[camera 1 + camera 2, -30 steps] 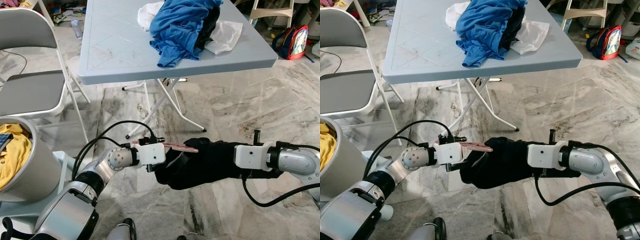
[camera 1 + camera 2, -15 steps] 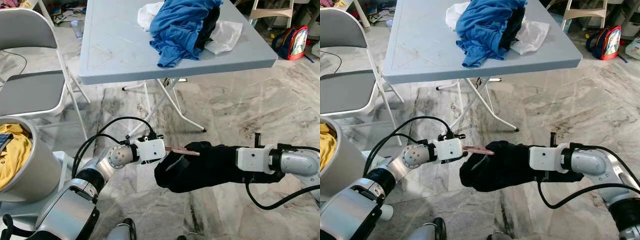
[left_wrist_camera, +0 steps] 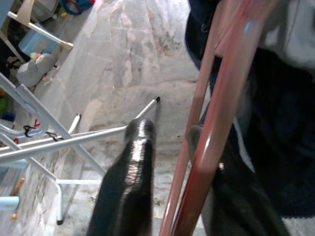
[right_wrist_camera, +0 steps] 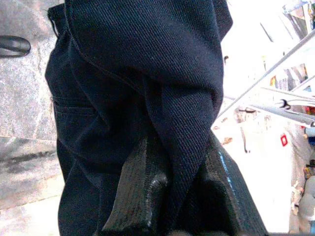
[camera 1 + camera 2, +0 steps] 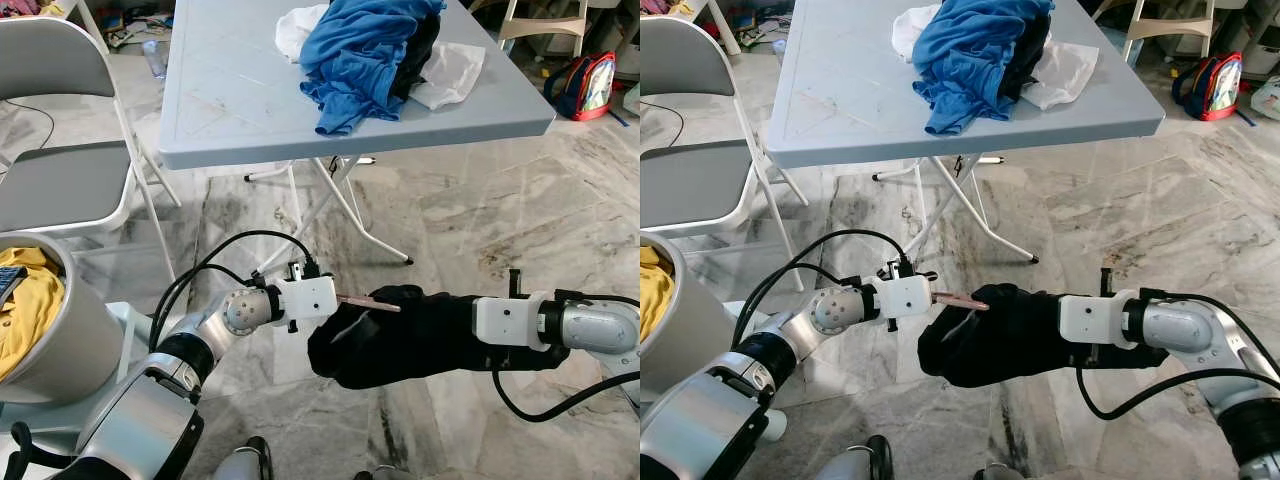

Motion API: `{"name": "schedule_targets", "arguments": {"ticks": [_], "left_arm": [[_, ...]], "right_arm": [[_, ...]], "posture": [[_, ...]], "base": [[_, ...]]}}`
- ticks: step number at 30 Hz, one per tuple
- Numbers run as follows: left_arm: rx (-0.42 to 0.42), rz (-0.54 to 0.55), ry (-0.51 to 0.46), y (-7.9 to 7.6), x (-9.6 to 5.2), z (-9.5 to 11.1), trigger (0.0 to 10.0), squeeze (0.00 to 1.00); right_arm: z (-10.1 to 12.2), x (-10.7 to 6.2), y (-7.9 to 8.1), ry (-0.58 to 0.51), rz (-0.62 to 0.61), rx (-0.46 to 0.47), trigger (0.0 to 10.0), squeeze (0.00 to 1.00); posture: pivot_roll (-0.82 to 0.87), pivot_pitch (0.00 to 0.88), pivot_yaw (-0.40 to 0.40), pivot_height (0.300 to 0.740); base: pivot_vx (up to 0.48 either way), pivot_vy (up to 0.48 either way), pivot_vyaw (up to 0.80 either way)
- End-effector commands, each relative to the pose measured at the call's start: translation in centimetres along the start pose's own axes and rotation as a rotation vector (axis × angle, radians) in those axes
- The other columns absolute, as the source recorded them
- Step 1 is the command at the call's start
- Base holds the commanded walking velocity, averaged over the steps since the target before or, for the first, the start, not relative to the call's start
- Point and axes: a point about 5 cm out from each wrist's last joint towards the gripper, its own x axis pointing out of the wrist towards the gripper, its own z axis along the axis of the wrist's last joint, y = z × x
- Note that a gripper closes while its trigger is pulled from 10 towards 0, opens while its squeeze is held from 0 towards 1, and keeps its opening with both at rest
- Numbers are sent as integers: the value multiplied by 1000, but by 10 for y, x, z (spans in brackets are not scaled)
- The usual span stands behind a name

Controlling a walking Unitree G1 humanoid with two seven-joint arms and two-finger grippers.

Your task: Hang hanger

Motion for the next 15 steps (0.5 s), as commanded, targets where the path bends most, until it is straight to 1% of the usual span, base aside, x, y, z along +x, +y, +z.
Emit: {"name": "schedule_targets", "arguments": {"ticks": [1, 3, 6, 15], "left_arm": [[7, -22, 1, -1, 1, 1, 0, 0], [3, -28, -1, -2, 1, 1, 0, 0], [-28, -63, -6, -6, 2, 1, 0, 0], [-66, -85, -15, -10, 1, 0, 0, 0]], "right_arm": [[4, -2, -2, -21, -16, -11, 10000, 0], [4, -2, -2, -21, -17, -11, 10000, 0], [4, -2, -2, -21, -19, -13, 10000, 0], [4, 0, -1, -30, -14, -3, 10000, 0]], "posture": [[-110, 206, -18, 740], [-110, 206, -18, 740], [-111, 202, -17, 740], [-106, 202, -22, 740]], "base": [[0, 0, 0], [0, 0, 0], [0, 0, 0], [0, 0, 0]]}}
